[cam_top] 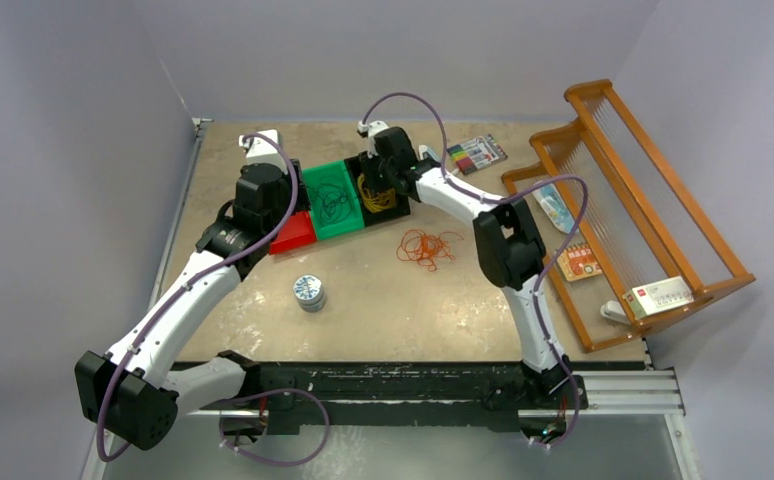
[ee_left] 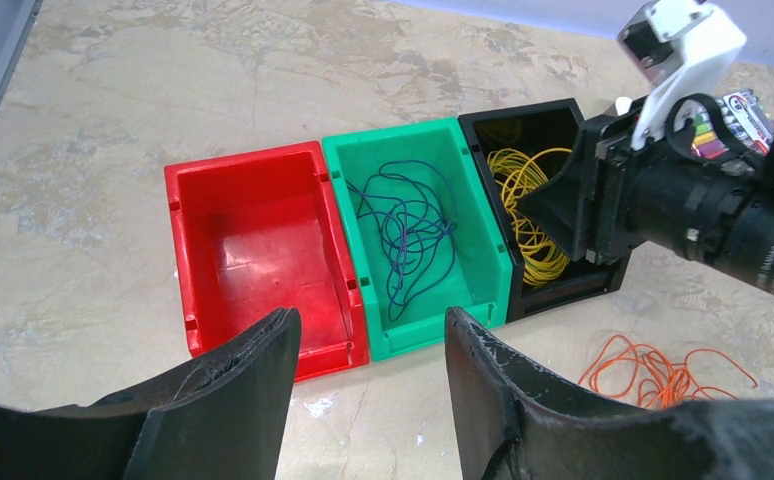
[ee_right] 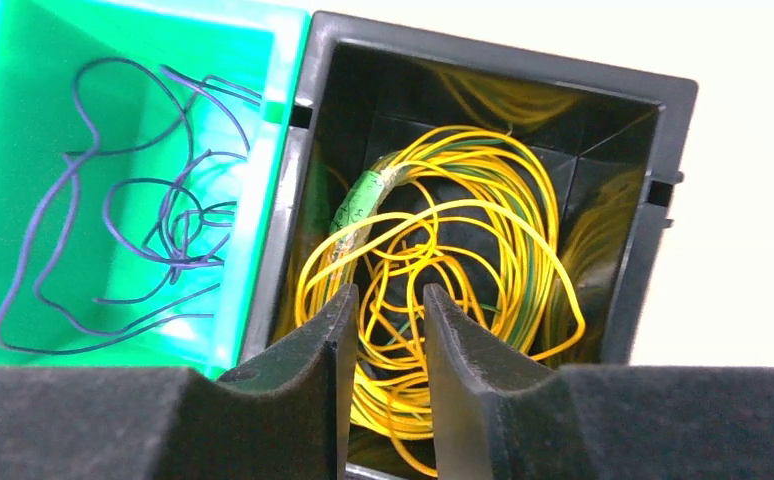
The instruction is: Untangle the cables
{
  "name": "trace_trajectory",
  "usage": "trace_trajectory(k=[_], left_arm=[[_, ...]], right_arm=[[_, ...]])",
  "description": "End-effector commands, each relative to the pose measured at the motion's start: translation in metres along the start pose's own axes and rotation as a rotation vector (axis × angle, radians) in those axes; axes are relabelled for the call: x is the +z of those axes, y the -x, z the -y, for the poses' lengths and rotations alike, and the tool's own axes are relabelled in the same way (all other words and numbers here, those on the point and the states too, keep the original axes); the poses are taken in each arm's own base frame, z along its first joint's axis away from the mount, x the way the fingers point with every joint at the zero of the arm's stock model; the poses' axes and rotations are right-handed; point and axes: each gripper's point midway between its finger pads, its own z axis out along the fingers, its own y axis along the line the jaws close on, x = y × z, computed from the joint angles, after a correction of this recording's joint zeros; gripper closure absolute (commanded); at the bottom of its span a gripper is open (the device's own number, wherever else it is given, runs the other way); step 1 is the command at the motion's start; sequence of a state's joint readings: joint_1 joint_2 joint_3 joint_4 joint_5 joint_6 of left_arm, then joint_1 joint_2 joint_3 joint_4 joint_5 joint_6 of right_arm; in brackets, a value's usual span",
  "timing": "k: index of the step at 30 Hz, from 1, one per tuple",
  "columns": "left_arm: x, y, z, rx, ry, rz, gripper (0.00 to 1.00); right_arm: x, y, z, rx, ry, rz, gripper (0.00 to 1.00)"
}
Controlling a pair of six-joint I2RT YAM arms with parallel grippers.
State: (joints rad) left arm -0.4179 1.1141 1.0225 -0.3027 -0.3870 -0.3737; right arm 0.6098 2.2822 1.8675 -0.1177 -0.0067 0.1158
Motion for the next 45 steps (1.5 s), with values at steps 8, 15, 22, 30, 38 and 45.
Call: trace_trajectory(k=[8,15,22,30,38,45], left_arm=[[-0.002,0.014,0.001,-0.010,-0.011,0.041,0.45],[-0.001,0.014,0.002,-0.010,-0.013,0.039,0.46],[0.000,0.012,0.003,-0.010,-0.016,0.034,0.45],[0.001,0.011,0.005,-0.009,-0.025,0.029,0.46],[0.006,0.007,0.010,-0.014,-0.046,0.013,0.46],[0.011,0.000,0.032,-0.043,-0.141,-0.019,0.46]], right_arm=[[-0.046,0.042,0.004,0.011,-0.027,0.104,0.58],[-0.070,0.061,-0.004,0.027,0.023,0.150,0.45],[-0.090,0.065,-0.006,0.050,0.047,0.161,0.42],[-0.100,0.056,-0.004,0.054,0.061,0.135,0.46],[-0.106,0.041,-0.008,0.077,0.092,0.118,0.49],[-0.154,0.033,0.029,0.159,-0.028,0.198,0.48]])
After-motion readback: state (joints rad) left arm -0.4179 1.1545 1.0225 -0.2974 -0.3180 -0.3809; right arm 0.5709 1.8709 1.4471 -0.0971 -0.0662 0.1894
